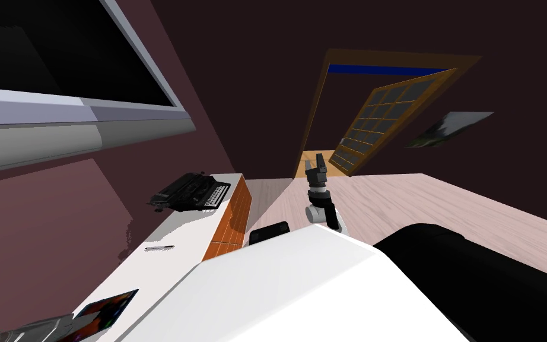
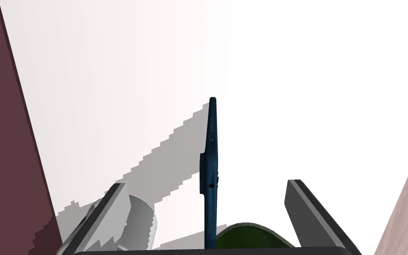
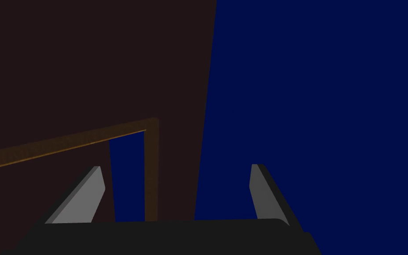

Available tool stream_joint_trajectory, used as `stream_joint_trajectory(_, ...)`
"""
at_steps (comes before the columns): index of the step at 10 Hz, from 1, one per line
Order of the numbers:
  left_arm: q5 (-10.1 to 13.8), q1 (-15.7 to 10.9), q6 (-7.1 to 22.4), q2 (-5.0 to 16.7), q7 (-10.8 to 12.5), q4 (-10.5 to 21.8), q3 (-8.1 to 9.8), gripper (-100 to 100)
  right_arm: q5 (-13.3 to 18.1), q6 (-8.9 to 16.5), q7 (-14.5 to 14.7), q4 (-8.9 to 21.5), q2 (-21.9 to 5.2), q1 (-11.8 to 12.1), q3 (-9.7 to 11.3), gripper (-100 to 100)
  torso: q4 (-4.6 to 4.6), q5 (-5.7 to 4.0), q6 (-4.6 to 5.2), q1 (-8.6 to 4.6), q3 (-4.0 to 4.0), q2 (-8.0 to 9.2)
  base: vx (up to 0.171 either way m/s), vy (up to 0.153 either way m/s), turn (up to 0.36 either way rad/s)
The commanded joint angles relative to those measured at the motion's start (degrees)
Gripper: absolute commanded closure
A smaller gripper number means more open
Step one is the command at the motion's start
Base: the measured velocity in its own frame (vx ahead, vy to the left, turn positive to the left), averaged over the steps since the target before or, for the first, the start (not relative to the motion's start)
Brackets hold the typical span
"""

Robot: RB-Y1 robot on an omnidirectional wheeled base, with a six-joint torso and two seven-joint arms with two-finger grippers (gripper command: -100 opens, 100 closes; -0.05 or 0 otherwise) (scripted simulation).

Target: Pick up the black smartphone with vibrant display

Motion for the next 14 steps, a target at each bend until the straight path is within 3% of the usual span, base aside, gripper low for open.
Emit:
stream_joint_trajectory(1,0.4,0.0,0.8,0.5,-0.8,1.9,0.24,-100,0.0,0.0,0.0,0.0,0.0,0.0,0.0,0,0.0,0.0,0.0,0.0,0.0,0.0,-0.005,0.029,0.015)
stream_joint_trajectory(2,0.3,0.1,0.7,0.3,-0.2,0.8,0.2,-100,0.0,0.0,0.0,0.0,0.0,0.0,0.0,0,0.0,0.0,0.0,-0.02,0.0,0.0,-0.003,0.012,0.003)
stream_joint_trajectory(3,0.3,0.1,0.8,0.3,-0.3,0.9,0.22,0,0.0,0.0,0.0,0.0,0.0,0.0,0.0,0,0.0,-0.01,0.02,-0.07,-0.01,-0.01,0.0,0.0,0.0)
stream_joint_trajectory(4,-0.4,-0.3,-1.0,-1.2,-0.5,1.5,-0.25,-100,0.0,0.0,0.0,0.0,0.0,0.0,0.0,0,-0.01,-0.02,0.01,-0.11,-0.01,-0.02,0.01,0.023,0.001)
stream_joint_trajectory(7,-0.6,-0.3,-1.5,-1.8,-0.4,1.6,-0.37,-100,0.0,0.0,0.0,0.0,0.0,0.0,0.0,0,-0.03,0.01,0.02,-0.02,-0.07,-0.12,0.018,0.022,-0.002)
stream_joint_trajectory(8,-0.6,-0.4,-1.7,-1.9,-0.5,1.7,-0.4,100,0.0,0.0,0.0,0.0,0.0,0.0,0.0,0,-0.02,-0.01,0.02,-0.07,-0.06,-0.09,0.0,0.0,0.0)
stream_joint_trajectory(12,-0.6,-0.4,-1.6,-1.9,-0.5,1.8,-0.4,100,0.0,0.0,0.0,0.0,0.0,0.0,0.0,0,-0.01,-0.02,0.02,-0.07,-0.03,-0.04,0.0,0.0,0.0)
stream_joint_trajectory(13,-0.6,-0.4,-1.6,-1.9,-0.5,1.8,-0.4,0,0.0,0.0,0.0,0.0,0.0,0.0,0.0,0,-0.01,-0.02,0.02,-0.08,-0.03,-0.04,0.0,0.0,0.0)
stream_joint_trajectory(14,0.1,0.0,0.2,-0.2,-0.3,1.1,0.06,100,0.0,0.0,0.0,0.0,0.0,0.0,0.0,0,-0.01,-0.02,0.02,-0.08,-0.03,-0.04,-0.023,-0.025,-0.001)
